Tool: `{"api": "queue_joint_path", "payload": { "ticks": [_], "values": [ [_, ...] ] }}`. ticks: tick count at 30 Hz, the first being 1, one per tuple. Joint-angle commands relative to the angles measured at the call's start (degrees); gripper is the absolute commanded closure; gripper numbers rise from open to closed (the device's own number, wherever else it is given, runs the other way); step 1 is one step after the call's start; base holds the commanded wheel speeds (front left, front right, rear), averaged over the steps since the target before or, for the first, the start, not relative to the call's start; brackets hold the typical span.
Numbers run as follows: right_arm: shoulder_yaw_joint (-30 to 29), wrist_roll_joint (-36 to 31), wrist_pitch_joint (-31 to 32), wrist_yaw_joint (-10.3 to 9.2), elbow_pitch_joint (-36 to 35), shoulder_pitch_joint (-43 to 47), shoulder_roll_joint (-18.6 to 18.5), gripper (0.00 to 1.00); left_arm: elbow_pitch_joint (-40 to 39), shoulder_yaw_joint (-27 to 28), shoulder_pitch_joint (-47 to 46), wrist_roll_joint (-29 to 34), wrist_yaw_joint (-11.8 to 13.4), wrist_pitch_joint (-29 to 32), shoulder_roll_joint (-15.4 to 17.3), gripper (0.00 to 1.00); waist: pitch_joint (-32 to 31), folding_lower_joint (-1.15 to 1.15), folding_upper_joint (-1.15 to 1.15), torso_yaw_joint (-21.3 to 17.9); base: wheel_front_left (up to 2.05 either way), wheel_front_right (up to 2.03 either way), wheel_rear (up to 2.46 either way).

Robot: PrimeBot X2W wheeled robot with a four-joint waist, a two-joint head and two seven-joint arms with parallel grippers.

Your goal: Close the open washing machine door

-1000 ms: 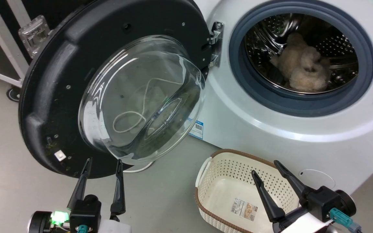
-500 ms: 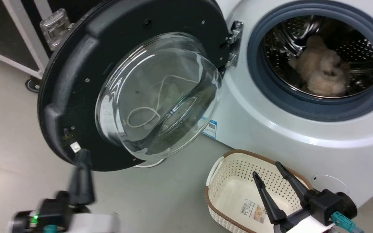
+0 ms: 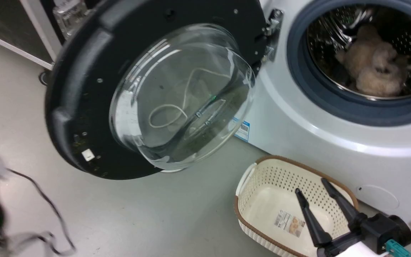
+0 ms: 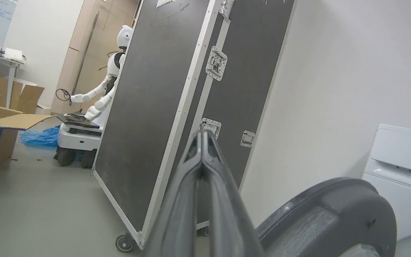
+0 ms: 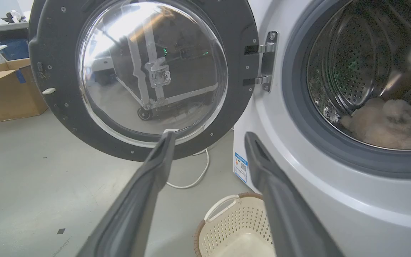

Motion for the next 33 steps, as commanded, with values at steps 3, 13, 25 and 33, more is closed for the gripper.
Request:
{"api": "queue_joint_path", "payload": {
  "ticks": [3, 13, 25, 33],
  "values": [
    [-0.2, 1.0, -0.8, 0.04, -0.4, 0.3, -1.2, 0.00, 4.4, 4.3, -6.1, -7.5, -0.6, 5.2, 3.7, 1.00, 1.6, 0.00, 0.00, -1.5, 0.00, 0.00, 0.00],
    [-0.2, 2.3, -1.7, 0.05, -1.0, -0.5, -3.0, 0.00, 20.7, 8.3, -17.6, -27.5, 3.5, 28.5, 8.3, 1.00, 3.6, 0.00, 0.00, -3.4, 0.00, 0.00, 0.00],
    [0.3, 2.6, -1.7, 0.05, -0.5, -0.9, -3.1, 0.00, 25.6, 8.0, -17.0, -41.0, 3.9, 46.8, 5.2, 1.00, 3.9, 0.00, 0.00, -6.3, 0.00, 0.00, 0.00],
    [-0.7, 2.6, -1.7, 0.05, 0.2, -0.5, -2.1, 0.00, 19.6, 7.1, -9.4, -46.9, 1.4, 55.1, 1.9, 1.00, 2.0, 0.00, 0.00, -7.4, 0.00, 0.00, 0.00]
  ]
}}
